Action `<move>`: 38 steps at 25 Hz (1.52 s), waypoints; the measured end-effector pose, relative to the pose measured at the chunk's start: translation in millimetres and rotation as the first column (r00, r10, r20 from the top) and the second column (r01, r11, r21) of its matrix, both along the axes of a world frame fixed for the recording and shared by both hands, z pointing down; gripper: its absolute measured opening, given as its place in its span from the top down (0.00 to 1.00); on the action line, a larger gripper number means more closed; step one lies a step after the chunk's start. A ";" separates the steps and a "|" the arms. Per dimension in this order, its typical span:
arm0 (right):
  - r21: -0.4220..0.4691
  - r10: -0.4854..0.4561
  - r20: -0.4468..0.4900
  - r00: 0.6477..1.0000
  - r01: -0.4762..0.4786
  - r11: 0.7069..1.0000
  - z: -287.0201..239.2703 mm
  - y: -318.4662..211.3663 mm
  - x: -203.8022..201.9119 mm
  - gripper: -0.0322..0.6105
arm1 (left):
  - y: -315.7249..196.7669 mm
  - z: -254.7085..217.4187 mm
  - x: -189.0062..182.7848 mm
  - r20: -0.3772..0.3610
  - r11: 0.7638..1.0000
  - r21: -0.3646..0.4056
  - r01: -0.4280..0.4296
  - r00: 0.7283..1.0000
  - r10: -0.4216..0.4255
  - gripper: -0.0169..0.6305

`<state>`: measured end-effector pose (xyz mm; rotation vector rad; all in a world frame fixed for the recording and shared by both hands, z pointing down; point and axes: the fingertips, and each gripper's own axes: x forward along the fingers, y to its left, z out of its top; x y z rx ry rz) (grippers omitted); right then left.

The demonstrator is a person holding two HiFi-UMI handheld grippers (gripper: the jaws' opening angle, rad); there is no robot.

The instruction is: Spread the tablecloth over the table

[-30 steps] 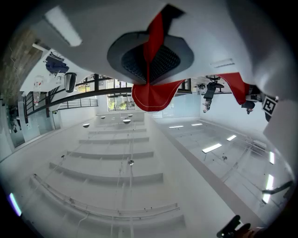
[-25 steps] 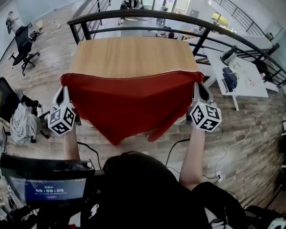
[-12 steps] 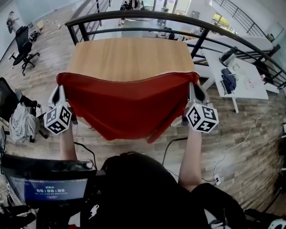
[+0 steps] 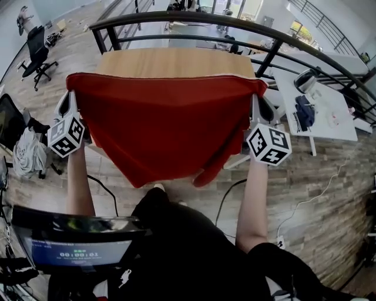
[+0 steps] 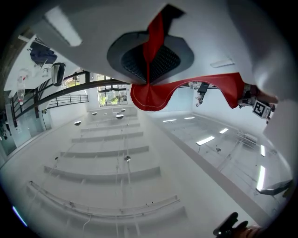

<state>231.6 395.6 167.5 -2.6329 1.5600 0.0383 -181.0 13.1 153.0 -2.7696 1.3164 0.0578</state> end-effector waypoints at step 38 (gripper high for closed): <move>-0.422 0.206 0.001 0.979 -0.186 0.887 269.1 -523.4 442.6 0.92 | -563.3 315.8 474.8 0.306 0.947 -0.308 -0.092 0.933 0.190 0.95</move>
